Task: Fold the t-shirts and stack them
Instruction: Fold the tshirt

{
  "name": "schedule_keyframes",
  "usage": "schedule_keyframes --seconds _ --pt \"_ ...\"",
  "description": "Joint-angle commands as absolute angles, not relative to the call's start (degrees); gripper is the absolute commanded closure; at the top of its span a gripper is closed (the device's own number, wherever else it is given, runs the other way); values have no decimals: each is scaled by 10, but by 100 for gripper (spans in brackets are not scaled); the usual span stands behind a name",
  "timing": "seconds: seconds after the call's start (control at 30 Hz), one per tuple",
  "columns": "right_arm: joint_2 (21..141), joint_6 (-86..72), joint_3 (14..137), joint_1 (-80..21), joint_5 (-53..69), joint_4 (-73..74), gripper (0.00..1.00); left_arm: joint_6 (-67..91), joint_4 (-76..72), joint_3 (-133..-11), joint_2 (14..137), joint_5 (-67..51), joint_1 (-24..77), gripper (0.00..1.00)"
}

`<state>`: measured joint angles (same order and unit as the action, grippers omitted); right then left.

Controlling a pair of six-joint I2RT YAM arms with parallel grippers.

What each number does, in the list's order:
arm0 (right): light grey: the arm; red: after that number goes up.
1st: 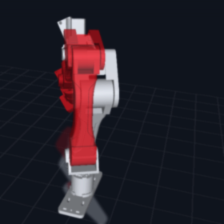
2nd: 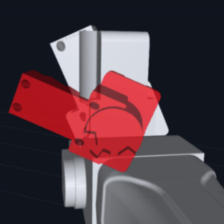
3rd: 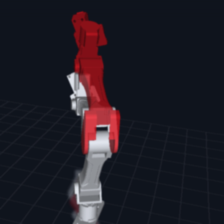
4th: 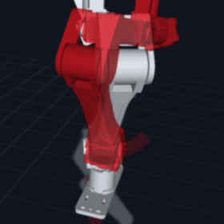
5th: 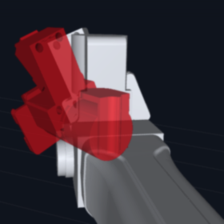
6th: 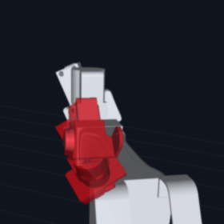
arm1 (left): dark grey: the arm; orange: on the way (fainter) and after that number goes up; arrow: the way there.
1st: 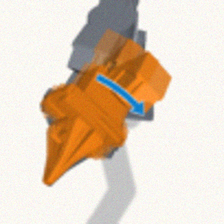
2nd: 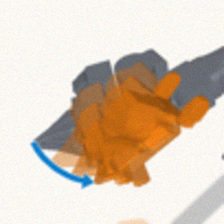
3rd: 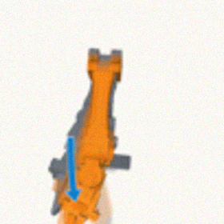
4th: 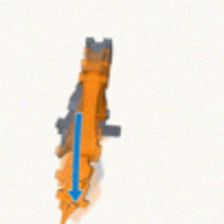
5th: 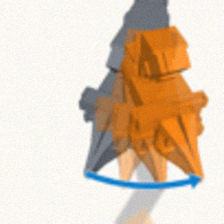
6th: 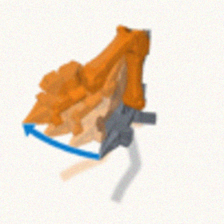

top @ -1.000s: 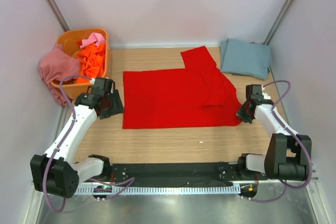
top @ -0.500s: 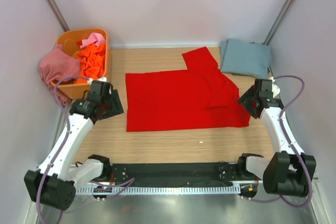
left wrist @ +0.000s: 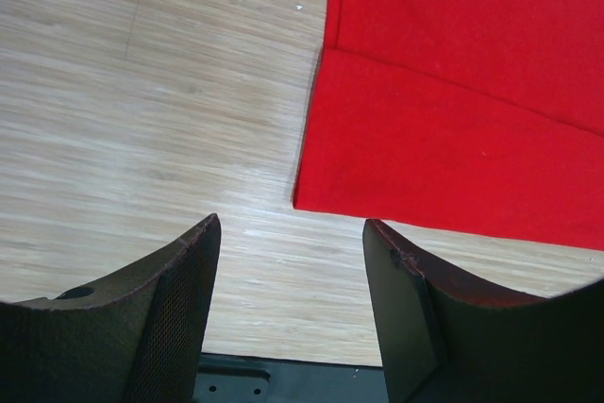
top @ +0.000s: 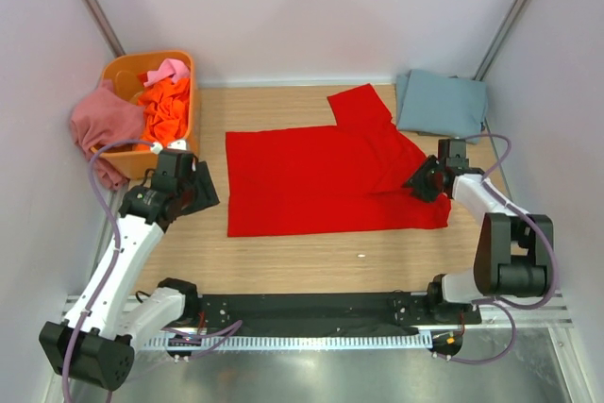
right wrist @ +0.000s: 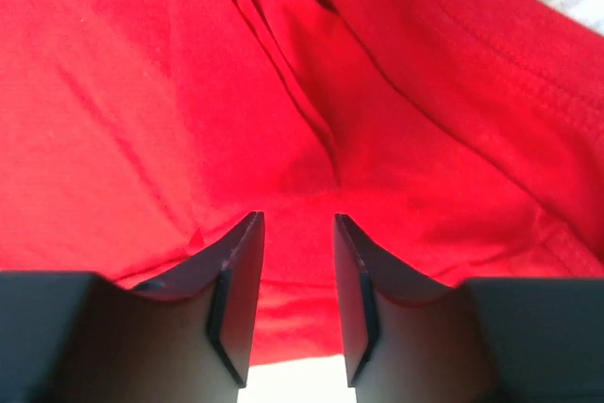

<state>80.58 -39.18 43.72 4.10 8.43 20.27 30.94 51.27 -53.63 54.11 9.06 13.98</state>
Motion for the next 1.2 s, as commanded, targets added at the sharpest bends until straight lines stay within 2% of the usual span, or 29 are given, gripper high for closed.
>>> schedule_keyframes --seconds 0.0,0.17,0.4,0.77,0.93,1.13,1.17 --pt "819 -383 455 39 84 158 58 306 497 -534 534 100 142 37" --pt "847 -372 468 39 69 156 54 306 498 -534 540 102 143 37" --pt "885 -363 471 38 60 134 54 307 498 -534 543 101 142 37" --pt "886 -359 488 39 62 133 76 308 497 -533 548 102 142 37" --pt "868 -360 504 35 74 150 92 308 497 -533 550 104 142 37" --pt "883 -368 561 0 74 160 96 308 497 -532 551 103 142 37" --pt "890 -368 572 -33 69 161 96 308 497 -533 551 104 142 37"
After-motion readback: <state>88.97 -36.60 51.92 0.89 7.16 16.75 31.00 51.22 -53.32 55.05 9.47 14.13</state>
